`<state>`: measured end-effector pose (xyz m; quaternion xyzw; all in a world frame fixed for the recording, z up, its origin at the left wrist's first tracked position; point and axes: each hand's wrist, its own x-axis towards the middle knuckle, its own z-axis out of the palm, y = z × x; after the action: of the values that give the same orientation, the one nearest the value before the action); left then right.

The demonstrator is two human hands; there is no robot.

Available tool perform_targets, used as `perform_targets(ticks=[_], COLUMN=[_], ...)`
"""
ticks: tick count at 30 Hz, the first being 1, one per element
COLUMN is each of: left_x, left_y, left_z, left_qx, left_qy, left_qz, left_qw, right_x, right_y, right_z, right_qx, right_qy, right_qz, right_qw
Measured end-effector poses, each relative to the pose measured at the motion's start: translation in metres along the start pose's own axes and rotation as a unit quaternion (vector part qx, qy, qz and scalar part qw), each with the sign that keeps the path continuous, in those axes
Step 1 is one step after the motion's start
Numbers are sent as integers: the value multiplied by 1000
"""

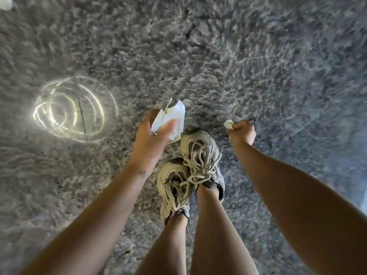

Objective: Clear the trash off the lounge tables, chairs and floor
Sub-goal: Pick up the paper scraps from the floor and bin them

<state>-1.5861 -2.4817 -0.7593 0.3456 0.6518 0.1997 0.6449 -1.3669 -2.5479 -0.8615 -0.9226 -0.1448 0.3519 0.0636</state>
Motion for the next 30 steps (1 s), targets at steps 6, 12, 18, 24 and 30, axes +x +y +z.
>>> perform_targets(ticks=[6, 12, 18, 24, 30], left_x=[-14, -47, -60, -28, 33], left_y=[37, 111, 199, 241, 233], left_z=[-5, -24, -70, -158, -261], left_qx=[-31, -90, -186, -202, -223], left_qy=[35, 88, 178, 242, 277], left_qz=[-5, 15, 38, 71, 57], left_qw=[999, 992, 965, 946, 933], right_x=[-30, -83, -130, -170, -194], right_y=[-46, -133, -253, -382, -482], right_z=[-31, -81, -101, -50, 64], right_qx=[18, 24, -47, -86, -141], right_qy=[-42, -84, -137, -162, -178], right_qz=[-61, -147, -218, -326, -371], right_qw=[997, 985, 965, 927, 900])
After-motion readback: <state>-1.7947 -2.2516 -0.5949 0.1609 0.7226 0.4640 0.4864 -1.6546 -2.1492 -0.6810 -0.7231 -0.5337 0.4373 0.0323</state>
